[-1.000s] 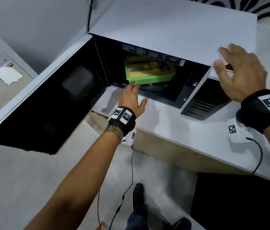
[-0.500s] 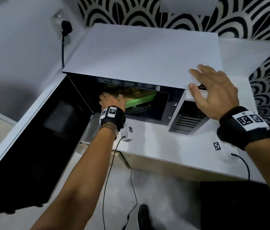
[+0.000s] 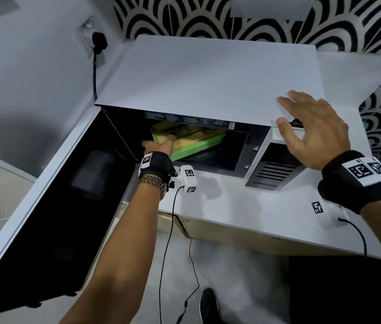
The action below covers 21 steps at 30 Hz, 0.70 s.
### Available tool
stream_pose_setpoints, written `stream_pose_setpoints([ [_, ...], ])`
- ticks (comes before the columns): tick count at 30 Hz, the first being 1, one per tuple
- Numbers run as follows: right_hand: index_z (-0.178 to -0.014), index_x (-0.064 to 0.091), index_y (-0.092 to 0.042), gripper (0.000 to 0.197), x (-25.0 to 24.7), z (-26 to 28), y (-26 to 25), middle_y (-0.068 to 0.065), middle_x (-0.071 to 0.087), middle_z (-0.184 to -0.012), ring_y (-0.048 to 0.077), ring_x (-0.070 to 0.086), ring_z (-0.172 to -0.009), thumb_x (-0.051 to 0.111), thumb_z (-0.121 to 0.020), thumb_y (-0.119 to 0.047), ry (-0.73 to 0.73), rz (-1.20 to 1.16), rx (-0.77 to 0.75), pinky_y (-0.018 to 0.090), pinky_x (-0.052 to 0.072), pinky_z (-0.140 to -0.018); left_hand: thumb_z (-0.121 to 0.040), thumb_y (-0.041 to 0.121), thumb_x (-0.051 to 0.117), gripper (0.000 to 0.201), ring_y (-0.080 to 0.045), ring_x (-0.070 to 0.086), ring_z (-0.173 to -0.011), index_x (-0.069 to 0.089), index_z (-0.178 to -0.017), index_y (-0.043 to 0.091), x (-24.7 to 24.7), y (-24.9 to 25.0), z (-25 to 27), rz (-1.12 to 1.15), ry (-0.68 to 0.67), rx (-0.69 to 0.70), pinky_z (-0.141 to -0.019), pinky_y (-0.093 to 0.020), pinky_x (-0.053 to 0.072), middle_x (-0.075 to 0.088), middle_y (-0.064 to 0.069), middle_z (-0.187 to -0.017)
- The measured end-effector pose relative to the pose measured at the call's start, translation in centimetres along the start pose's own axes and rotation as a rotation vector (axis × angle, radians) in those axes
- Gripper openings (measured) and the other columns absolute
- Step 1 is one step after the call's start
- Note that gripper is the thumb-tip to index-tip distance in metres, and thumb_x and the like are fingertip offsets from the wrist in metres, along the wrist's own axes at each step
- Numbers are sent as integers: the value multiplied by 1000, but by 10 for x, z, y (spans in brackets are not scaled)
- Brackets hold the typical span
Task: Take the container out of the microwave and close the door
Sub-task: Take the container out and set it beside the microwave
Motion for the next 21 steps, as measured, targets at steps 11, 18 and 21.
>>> stream_pose_setpoints([
  [11, -143, 55, -12, 58, 0, 0, 0, 11, 50, -155, 28, 42, -148, 41, -102, -51, 67, -36, -33, 53, 29, -123, -96, 58, 34, 70, -38, 43, -135, 28, -151, 15, -8, -23, 8, 177, 26, 30, -110, -41, 35, 41, -21, -149],
  [18, -108, 74, 3, 22, 45, 52, -97, 19, 73, -118, 36, 66, -117, 62, -95, -11, 291, -217, -460, 44, 49, -107, -103, 46, 24, 55, -37, 41, -137, 32, -150, 18, -14, -32, 13, 119, 5, 106, -110, -36, 33, 39, -17, -152],
  [21, -133, 61, 0, 39, 99, 46, -113, 20, 57, -144, 36, 52, -136, 57, -98, -17, -96, -332, -208, 46, 44, -114, -103, 44, 25, 53, -38, 47, -131, 37, -148, 19, -15, -34, 12, 132, 21, 126, -103, -36, 42, 45, -16, -148],
])
Point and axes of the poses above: each hand's wrist, its own z-axis away from the middle knuckle, its own x-axis out of the palm, y = z × x, the point moved 2 cm from there along -z, towards the middle knuckle
